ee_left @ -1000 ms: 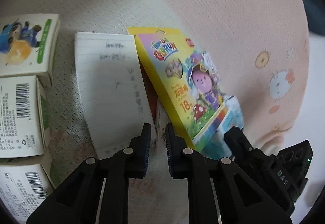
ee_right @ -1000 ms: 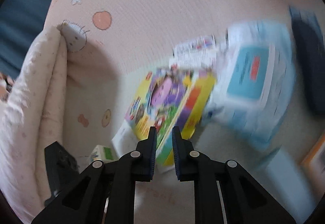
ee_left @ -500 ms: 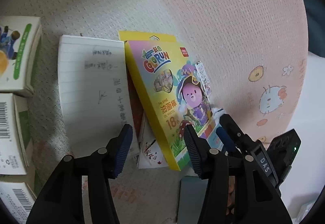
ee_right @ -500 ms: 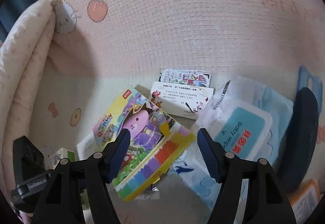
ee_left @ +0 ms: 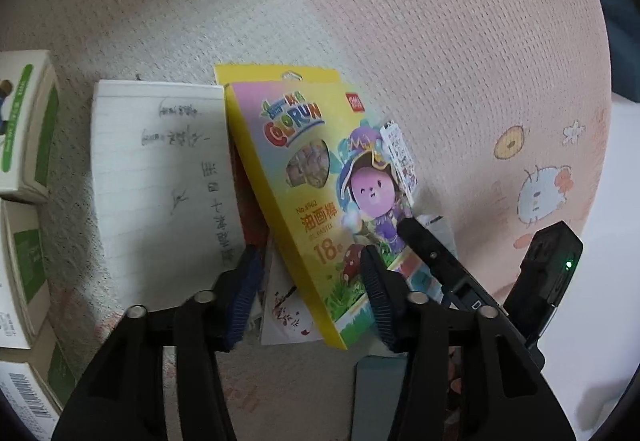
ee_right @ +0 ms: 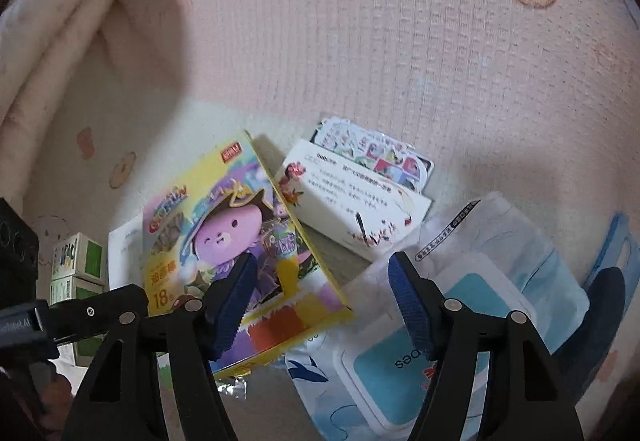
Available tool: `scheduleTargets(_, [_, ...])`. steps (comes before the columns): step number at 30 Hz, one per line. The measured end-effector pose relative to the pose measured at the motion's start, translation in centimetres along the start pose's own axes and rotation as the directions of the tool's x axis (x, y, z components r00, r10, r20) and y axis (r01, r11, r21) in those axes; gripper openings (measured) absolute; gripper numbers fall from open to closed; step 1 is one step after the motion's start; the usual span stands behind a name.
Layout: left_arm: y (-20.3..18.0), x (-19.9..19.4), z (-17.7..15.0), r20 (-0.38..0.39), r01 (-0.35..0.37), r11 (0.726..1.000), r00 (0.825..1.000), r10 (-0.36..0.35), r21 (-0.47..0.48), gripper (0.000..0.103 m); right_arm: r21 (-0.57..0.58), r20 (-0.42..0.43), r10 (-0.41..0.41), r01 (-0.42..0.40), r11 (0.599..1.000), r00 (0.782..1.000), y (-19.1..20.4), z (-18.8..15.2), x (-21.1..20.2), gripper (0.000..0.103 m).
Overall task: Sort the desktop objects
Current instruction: 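Lift the pastel box with the left gripper and pull it free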
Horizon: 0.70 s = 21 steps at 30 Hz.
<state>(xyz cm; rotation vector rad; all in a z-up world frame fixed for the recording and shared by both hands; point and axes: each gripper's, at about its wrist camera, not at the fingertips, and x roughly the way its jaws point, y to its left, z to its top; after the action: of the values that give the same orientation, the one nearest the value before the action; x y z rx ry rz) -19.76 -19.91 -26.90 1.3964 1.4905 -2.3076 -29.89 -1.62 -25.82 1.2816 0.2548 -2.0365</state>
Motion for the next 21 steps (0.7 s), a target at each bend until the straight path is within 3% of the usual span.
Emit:
scheduleTargets(1, [-0.2, 0.4, -0.1, -0.013, -0.038, 0.999, 0.999, 0.038, 0.020, 0.032, 0.002, 0.003, 0.011, -0.011, 1.000, 1.000, 0.0, -0.1, 0.0, 0.061])
scheduleTargets(2, [-0.3, 0.5, -0.1, -0.019, -0.045, 0.998, 0.999, 0.046, 0.034, 0.031, 0.003, 0.001, 0.026, -0.026, 1.000, 1.000, -0.1, -0.1, -0.1, 0.049])
scheduleTargets(4, [-0.7, 0.6, -0.3, -0.013, -0.049, 0.997, 0.999, 0.050, 0.060, 0.030, 0.007, -0.009, 0.084, -0.084, 0.996, 0.996, 0.0, -0.2, -0.1, 0.040])
scheduleTargets(13, [0.3, -0.5, -1.3, 0.006, -0.081, 0.994, 0.997, 0.080, 0.080, 0.027, 0.042, -0.013, 0.117, -0.116, 0.992, 0.993, 0.8, -2.6, -1.3, 0.035])
scheduleTargets(21, [0.3, -1.7, -3.6, 0.008, -0.134, 0.967, 0.991, 0.135, 0.219, 0.024, 0.039, -0.032, -0.002, 0.003, 0.999, 0.999, 3.7, -7.3, -3.1, 0.035])
